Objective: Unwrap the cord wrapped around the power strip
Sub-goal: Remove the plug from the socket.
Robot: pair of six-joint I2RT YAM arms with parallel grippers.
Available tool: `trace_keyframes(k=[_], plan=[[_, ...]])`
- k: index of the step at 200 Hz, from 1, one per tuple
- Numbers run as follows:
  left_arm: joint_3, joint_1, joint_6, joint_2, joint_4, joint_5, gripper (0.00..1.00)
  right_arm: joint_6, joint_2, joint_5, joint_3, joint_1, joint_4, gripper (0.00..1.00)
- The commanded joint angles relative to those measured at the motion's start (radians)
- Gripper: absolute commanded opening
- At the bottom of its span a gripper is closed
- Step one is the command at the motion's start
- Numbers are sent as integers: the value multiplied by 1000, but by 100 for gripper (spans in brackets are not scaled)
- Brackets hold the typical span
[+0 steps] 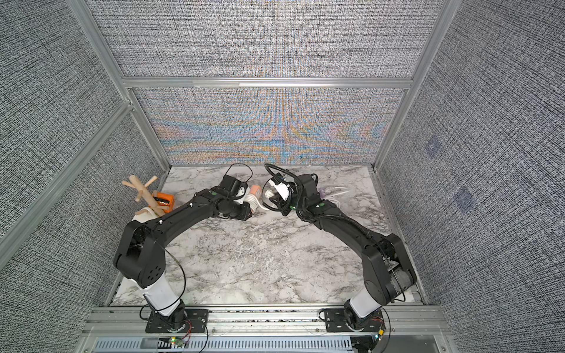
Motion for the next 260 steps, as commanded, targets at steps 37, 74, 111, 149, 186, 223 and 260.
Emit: trace_keyframes(k=[37,74,111,149,186,223,260], plan=[[-59,2,96,-85,188,206,0,228,0,-112,98,-22,-30,0],[-93,-1,182,-117,151,232,0,323,9,-57,185,-67,-56,0],[-116,-3,236,-146,147,355,0,356,116,7,314,-88,-156,0],[-131,-11,266,-142,152,444,0,429,219,-10,423,-120,-197,0],[-159,-10,131,-129,298,493,0,466,256,-48,381,-159,-206,0],[-168,-12,-83,-63,506,594,0,478,257,-118,295,-176,-187,0],[-184,-12,-265,-48,654,563,0,491,237,-139,279,-182,-186,33]])
